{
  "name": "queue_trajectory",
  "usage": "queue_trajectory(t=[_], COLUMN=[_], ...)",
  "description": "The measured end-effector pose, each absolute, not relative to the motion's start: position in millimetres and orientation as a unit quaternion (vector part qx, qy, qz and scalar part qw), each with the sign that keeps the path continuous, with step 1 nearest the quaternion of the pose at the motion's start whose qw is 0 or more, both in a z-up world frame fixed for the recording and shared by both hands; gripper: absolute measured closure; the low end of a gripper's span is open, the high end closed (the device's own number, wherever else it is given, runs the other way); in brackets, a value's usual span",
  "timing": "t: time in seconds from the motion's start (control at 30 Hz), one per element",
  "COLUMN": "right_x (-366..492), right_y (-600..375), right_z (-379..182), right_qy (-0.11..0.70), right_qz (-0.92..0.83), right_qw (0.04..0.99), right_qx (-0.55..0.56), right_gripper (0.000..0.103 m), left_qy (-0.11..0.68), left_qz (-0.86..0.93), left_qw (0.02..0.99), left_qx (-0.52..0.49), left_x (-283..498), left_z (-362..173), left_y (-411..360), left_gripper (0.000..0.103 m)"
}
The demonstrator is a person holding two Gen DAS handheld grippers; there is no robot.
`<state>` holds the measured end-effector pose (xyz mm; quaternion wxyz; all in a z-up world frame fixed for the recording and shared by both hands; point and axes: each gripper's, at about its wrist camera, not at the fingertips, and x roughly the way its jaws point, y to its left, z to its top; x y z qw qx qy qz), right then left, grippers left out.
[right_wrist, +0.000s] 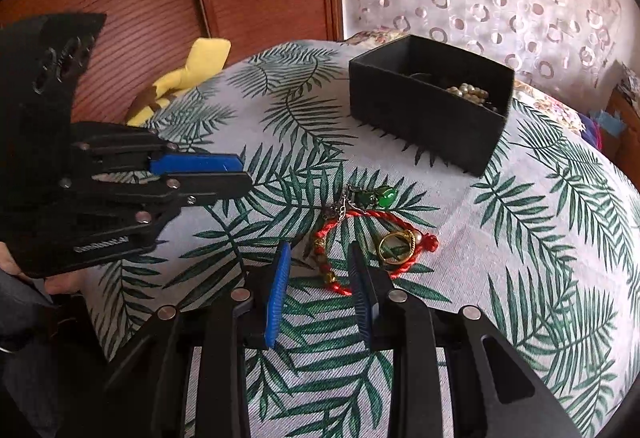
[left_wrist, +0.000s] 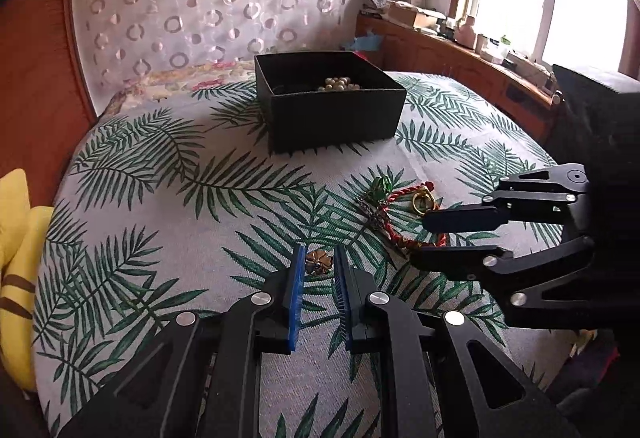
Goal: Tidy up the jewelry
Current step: 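Grasp the red cord bracelet with the right tool while the left tool holds the gold charm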
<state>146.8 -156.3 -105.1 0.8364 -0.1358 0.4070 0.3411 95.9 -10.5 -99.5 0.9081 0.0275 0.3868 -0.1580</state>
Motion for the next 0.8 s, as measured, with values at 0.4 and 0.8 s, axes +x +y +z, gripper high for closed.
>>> queue_trajectory(t=[0.4, 0.8], right_x=[143.1, 144.3], right_y=[-176.1, -195.5], right_z=[-85.1, -35.7], right_qy=[0.389, 0.335], right_qz=[0.335, 0.331], right_qw=[0.845, 0.872], right_qx=[-0.152, -0.131], right_gripper=[0.095, 0.095], left_qy=[0.376, 0.357], left_qz=[-0.160, -0.160], left_qw=[0.913, 0.920], left_qx=[0.014, 0.011], left_x=[94.4, 96.6], left_z=[-92.2, -76.5], left_y=[-5.0, -6.1], left_gripper=[0.089, 0.089])
